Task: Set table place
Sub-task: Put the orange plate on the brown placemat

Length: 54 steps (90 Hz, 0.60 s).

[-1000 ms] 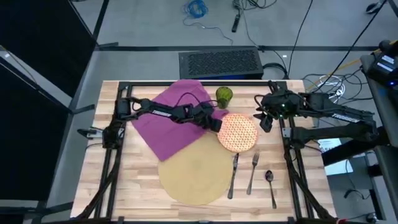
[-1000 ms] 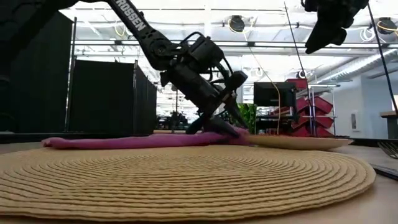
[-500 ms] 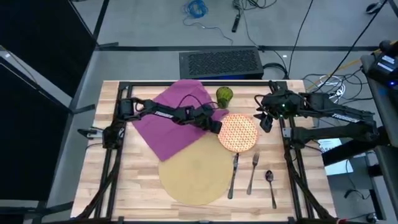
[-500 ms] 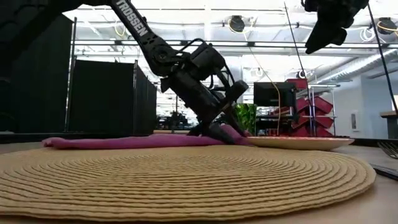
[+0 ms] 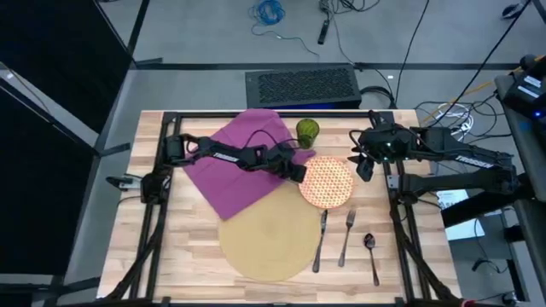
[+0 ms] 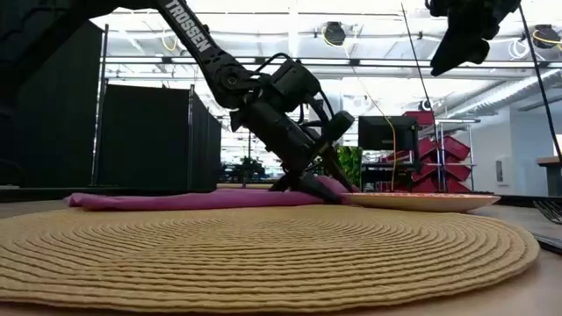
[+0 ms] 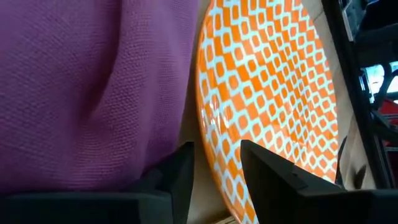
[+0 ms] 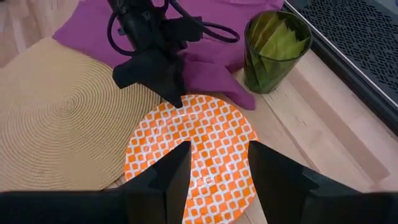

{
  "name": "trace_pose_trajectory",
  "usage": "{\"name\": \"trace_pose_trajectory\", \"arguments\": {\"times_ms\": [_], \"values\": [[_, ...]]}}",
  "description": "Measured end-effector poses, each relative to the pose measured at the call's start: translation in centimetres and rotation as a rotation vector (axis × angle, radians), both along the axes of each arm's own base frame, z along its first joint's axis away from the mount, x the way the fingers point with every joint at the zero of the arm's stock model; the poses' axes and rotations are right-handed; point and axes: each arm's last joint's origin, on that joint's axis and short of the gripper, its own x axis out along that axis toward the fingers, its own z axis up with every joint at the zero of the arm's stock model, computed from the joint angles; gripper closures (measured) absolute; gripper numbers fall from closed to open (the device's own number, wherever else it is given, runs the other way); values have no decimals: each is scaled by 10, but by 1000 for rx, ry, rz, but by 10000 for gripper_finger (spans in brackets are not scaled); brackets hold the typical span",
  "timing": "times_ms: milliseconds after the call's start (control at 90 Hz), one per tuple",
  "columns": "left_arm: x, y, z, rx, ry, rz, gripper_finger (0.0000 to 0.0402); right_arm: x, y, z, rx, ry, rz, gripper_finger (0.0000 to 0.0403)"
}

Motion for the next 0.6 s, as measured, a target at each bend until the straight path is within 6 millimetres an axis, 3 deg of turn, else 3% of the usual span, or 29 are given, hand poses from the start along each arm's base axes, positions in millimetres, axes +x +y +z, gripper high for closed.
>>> {"name": "trace_pose_trajectory", "arguments": {"times_ms": [289,600], "values": [[-1,0,-1,58,28,1,389,0,0,0,0,-2,0,255],[2,1,3,72,-32,-35,400,0,0,0,1,7,2,255]]}}
